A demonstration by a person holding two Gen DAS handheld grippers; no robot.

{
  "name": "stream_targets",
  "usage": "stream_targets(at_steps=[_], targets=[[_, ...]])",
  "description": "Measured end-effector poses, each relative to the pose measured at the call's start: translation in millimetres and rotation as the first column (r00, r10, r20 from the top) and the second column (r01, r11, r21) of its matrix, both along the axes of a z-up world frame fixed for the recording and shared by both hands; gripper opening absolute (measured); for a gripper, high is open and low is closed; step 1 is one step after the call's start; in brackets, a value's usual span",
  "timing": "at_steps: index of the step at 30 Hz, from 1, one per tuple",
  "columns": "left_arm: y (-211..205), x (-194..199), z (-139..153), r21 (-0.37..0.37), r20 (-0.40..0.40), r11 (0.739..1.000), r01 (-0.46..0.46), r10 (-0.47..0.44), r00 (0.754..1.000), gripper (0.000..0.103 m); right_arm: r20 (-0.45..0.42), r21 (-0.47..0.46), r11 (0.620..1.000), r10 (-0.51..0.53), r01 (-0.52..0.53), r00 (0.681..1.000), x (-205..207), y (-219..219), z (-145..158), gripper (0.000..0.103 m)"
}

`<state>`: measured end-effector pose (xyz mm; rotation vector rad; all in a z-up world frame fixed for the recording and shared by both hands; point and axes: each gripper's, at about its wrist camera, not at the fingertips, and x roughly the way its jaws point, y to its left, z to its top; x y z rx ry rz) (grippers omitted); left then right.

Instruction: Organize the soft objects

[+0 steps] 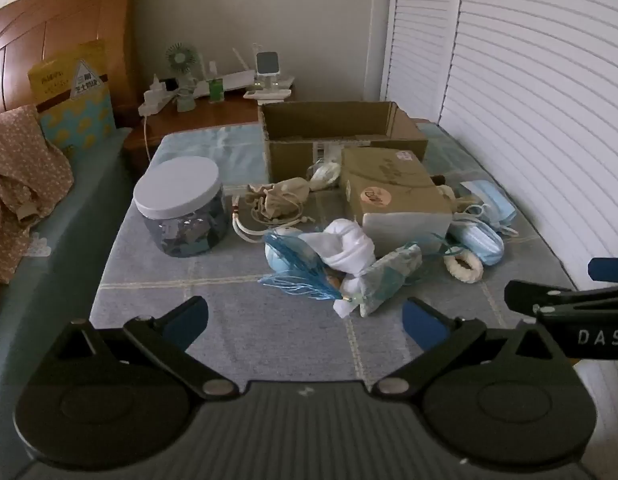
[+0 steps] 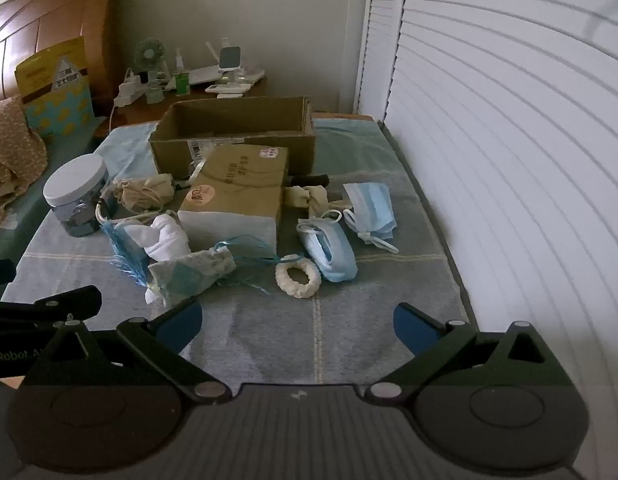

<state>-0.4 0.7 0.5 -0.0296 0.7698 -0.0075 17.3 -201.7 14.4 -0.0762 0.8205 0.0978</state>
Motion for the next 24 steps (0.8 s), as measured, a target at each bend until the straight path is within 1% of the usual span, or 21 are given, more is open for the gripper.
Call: stream_targets(at_steps=[3,9,10,16,18,24], targets=[[2,0,0,0.003,-0.005,1.0,0.0,0.0,1.0,0.102,0.011,-0.006,1.0,0.001,-0.001,1.0,-1,0,0,0.103],[6,2,2,0.009,-0.007,1.0,-0.003,0.003,1.0,0.102,-0.001,-0.01,1.0,0.001,-0.001,1.0,0,1,0,0.103],[3,-1,2,0.021,-0.002,1.0,0.0,0.0,1.0,0.102,-0.001,-0.011,1.0,0.001,-0.001,1.0,0,1,0,0.103],[13,-4,2,0.017,-0.002,1.0,0.004,-0.004,1.0,0.102,0.001,-0.012,1.0,0.0,0.0,1.0,2,-1,0,0.103],[-2,0,1,0.029,-0.004,1.0,-0.006,0.006,1.0,0.102,0.001,-0.012,1.0,0.001,-0.001,1.0,2,-1,0,0.103],[-3,-1,0,0.031,-0.006,0.999,-0.007,0.007,1.0,0.102,0.005,-0.013,1.0,0.001,-0.001,1.0,-2,0,1,0.103]])
